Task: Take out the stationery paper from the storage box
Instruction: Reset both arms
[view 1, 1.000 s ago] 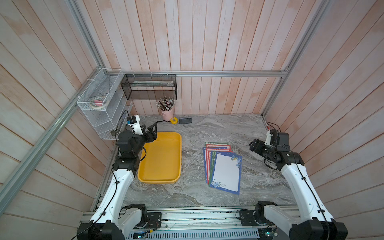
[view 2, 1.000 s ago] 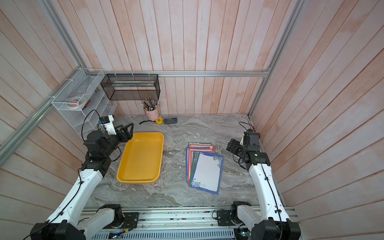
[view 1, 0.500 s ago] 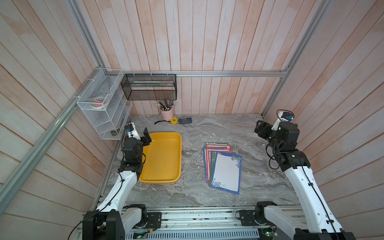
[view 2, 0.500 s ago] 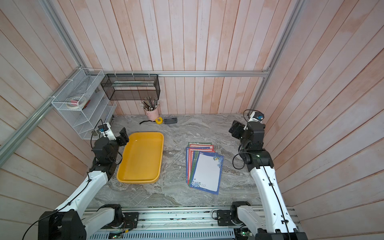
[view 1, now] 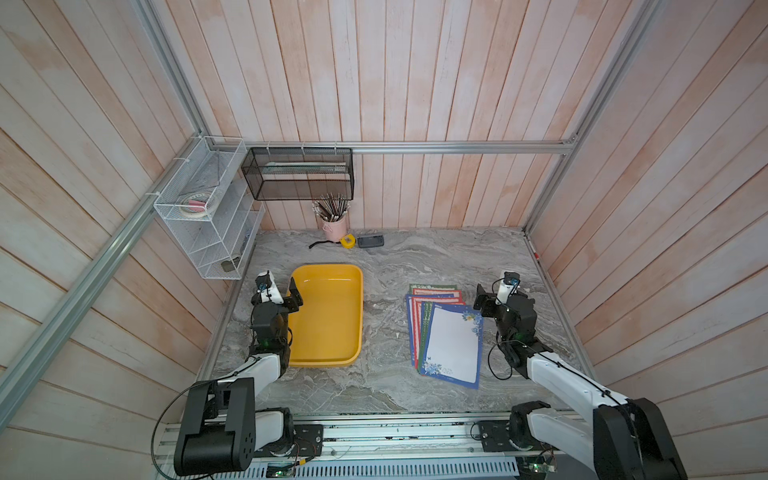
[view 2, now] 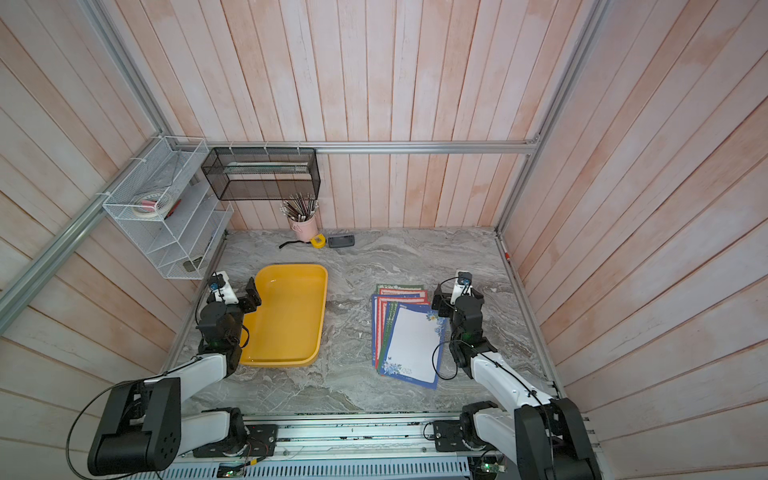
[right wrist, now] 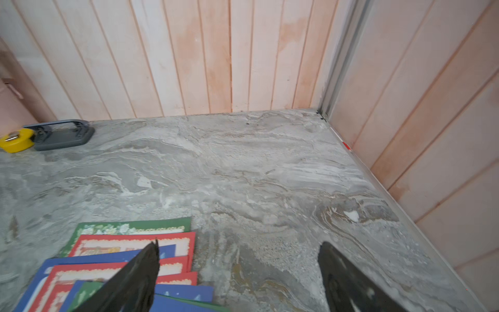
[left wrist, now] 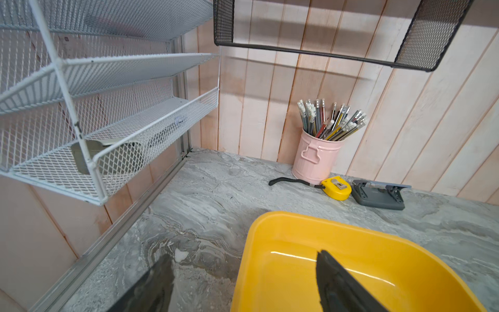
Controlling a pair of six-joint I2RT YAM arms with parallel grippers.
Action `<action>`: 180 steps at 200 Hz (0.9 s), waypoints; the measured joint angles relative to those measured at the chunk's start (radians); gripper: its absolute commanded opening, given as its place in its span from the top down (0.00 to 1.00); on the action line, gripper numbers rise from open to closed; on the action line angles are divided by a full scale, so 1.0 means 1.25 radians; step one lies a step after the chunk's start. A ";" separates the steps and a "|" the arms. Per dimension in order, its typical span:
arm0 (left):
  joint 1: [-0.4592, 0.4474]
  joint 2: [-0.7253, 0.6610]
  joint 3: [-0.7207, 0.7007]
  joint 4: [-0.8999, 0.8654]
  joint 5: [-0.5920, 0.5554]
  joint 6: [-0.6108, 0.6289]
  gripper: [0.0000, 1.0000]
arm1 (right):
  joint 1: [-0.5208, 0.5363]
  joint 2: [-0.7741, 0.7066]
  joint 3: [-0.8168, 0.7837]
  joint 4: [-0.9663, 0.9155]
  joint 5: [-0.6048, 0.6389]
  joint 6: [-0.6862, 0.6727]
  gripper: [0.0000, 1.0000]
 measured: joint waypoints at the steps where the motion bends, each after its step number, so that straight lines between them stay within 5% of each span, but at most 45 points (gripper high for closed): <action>1: 0.000 0.000 -0.002 0.002 0.002 0.001 0.14 | -0.002 0.002 -0.002 0.003 0.000 0.000 0.07; 60: 0.010 0.000 -0.010 0.039 0.097 0.045 0.14 | -0.125 0.129 -0.120 0.304 -0.083 -0.009 0.07; 116: 0.010 0.017 0.010 -0.015 0.140 0.057 0.13 | -0.132 0.216 -0.070 0.344 -0.150 -0.038 0.07; 180: 0.029 0.242 -0.108 0.298 0.252 0.052 0.10 | -0.167 0.311 -0.099 0.516 -0.283 -0.093 0.06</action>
